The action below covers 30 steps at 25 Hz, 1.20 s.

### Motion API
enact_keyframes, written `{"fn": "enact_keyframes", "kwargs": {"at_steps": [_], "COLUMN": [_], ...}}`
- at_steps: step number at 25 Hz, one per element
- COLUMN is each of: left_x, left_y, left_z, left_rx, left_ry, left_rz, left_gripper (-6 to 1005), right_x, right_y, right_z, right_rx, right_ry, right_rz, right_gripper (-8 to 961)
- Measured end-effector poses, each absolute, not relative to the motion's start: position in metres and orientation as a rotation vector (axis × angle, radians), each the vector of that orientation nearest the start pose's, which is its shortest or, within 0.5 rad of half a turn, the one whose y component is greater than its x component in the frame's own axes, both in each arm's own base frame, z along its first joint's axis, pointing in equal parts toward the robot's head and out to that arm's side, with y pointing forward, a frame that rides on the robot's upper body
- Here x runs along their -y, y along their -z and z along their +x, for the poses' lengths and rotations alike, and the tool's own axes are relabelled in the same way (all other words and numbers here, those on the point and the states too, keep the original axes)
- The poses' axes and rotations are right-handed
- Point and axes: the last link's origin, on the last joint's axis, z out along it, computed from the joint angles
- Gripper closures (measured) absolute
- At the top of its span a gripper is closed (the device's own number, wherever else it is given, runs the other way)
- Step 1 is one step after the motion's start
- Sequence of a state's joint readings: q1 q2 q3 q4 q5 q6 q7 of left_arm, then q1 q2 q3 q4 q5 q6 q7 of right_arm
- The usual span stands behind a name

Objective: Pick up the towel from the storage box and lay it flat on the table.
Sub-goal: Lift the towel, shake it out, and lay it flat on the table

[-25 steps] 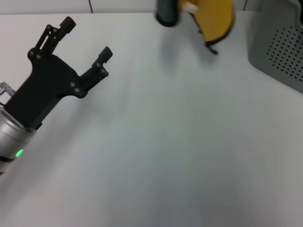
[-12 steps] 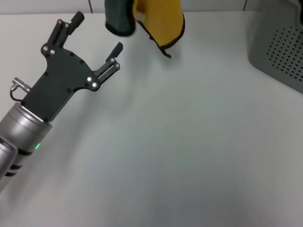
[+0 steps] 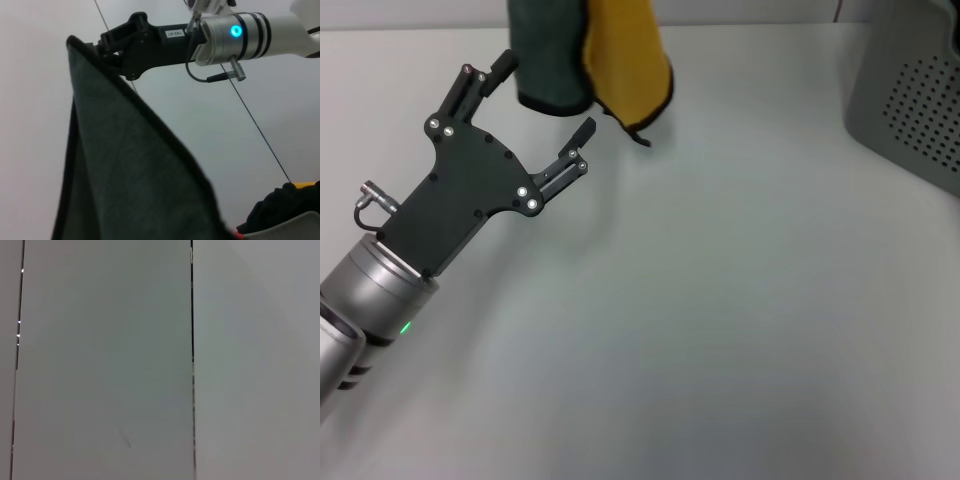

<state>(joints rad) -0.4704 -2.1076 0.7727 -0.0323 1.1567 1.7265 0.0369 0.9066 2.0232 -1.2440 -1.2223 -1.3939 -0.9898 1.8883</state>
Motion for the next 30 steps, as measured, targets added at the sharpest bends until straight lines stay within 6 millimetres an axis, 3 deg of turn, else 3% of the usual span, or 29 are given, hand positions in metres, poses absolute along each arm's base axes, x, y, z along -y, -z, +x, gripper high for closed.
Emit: {"fn": "enact_keyframes", "kwargs": {"at_steps": [13,25,30], "left_x": [-0.284,-0.282,-0.281], "left_y": [0.03,0.029,0.029], "left_z": [-0.256,-0.259,-0.259], "left_rx": [-0.123,-0.075,-0.057], "left_ry": [0.972,0.989,1.0], "left_rz": [-1.825,-1.822,-1.824], "left_gripper": [268,281,511], "right_x": [-0.411,-0.412,-0.412], "right_y": [-0.06,-0.067,-0.073], "right_z": [-0.061,-0.045,-0.039], "right_rx": [-0.062,-0.105,-0.124], "right_ry": [-1.218,-1.222,-1.241], "right_rz": [-2.545,-2.506,-2.487], "right_gripper": [937,937,937]}}
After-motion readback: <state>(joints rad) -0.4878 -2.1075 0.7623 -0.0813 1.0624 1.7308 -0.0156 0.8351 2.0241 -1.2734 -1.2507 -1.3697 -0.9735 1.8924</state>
